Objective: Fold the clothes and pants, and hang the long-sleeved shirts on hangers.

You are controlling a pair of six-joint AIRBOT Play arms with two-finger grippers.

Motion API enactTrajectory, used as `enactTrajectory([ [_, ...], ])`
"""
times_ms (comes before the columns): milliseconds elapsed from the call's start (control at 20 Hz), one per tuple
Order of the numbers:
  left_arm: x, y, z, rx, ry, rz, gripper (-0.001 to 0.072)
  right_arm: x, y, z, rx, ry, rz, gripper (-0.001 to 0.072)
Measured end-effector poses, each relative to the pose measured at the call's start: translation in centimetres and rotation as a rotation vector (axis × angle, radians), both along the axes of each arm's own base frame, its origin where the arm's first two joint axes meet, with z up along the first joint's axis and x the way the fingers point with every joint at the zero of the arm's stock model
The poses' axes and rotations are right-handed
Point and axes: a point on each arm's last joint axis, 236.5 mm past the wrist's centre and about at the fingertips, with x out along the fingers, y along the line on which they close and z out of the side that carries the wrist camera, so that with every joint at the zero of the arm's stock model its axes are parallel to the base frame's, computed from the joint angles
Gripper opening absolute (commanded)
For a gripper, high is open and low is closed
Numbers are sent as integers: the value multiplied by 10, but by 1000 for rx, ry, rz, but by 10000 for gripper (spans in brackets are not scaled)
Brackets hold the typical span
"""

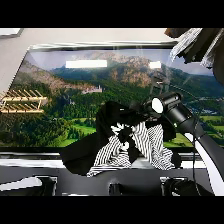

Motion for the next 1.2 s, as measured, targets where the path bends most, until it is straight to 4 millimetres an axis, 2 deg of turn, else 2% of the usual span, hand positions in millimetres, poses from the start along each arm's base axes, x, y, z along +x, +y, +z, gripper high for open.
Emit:
enactTrajectory([
  [200,16,-4,18,-9,-78,36,23,0,0,0,0,0,-3,34],
  [450,29,-2,56,42,-180,53,24,0,-1,0,-2,0,-2,34],
  [700,45,-8,114,110,-333,68,23,0,-1,0,-4,1,1,34],
  [800,53,-19,140,140,-399,46,23,-1,-1,0,-5,3,1,34],
  [900,65,-40,162,158,-456,-3,23,-2,-1,-1,-7,8,1,34],
  [1000,77,-77,174,136,-479,-88,22,-3,-2,-2,-10,15,1,34],
  [1100,85,-131,178,75,-476,-226,23,-5,-3,-3,-14,23,1,34],
  [1200,85,-187,174,35,-445,-397,22,-7,-4,-3,-18,30,1,34],
])
